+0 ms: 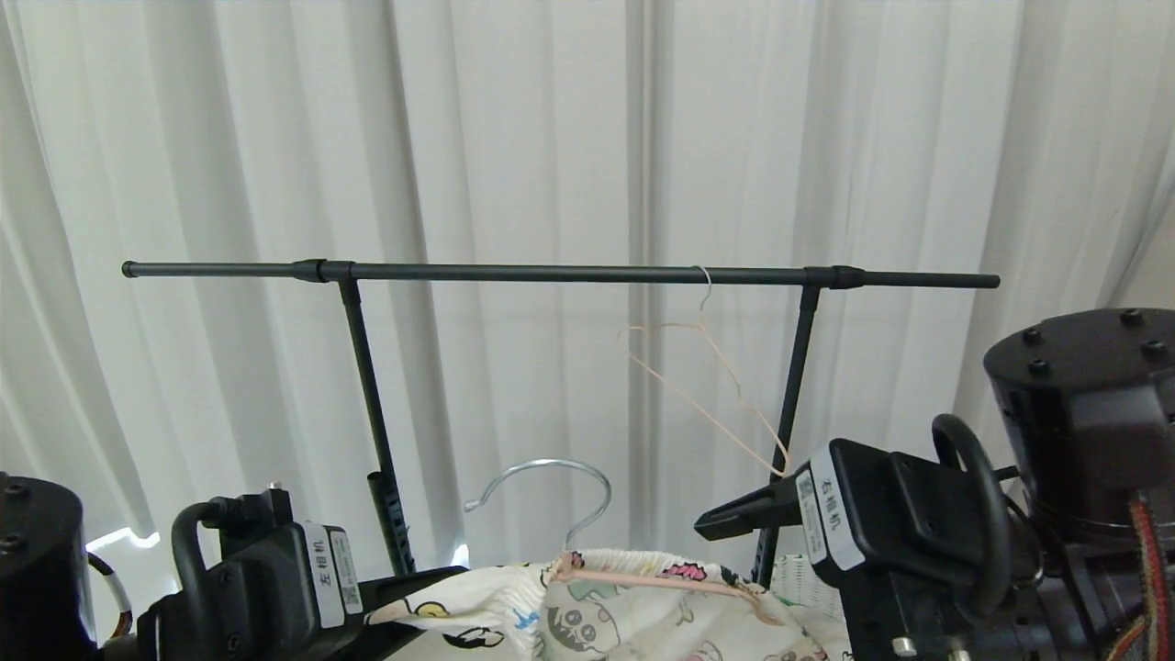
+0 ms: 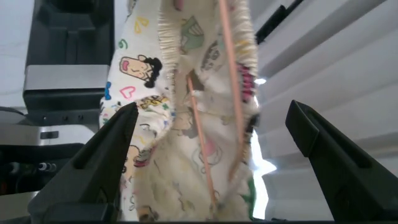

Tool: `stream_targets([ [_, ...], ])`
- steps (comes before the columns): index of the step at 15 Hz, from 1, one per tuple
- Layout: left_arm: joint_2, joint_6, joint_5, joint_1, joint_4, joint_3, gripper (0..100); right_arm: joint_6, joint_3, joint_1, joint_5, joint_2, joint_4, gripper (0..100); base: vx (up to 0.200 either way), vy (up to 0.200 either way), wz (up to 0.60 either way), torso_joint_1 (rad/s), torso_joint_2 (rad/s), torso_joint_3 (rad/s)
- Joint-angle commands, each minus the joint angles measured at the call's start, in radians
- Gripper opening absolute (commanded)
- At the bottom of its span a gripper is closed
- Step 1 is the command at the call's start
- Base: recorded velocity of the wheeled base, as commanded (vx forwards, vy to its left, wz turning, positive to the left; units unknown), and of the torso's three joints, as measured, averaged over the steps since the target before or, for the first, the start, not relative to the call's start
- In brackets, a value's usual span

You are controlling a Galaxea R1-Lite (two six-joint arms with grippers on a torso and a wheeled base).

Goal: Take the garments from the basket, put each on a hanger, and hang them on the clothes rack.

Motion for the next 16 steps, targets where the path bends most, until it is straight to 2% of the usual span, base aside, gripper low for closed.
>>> stream_targets([
  [1,0.006,0.0,0.0,-0.006,0.001,-0.015,0,0.001,-0.007,0.017,-0.002,0.042,-0.005,100,0.0,0.0,0.0,0.0,0.0,0.0],
  [4,0.003,-0.003,0.0,-0.037,-0.001,-0.015,0,0.015,-0.015,0.008,-0.041,0.068,-0.005,100,0.0,0.0,0.0,0.0,0.0,0.0],
  [11,0.003,-0.009,0.0,-0.051,-0.001,-0.024,0,0.038,-0.021,-0.009,-0.047,0.074,-0.006,100,0.0,0.0,0.0,0.0,0.0,0.0],
  [12,0.005,-0.011,0.0,-0.051,-0.001,-0.032,0,0.038,-0.02,-0.009,-0.047,0.074,-0.005,0,0.0,0.0,0.0,0.0,0.0,0.0],
  [16,0.002,-0.012,0.0,-0.051,-0.001,-0.042,0,0.038,-0.02,-0.015,-0.101,0.077,-0.006,0,0.0,0.0,0.0,0.0,0.0,0.0],
])
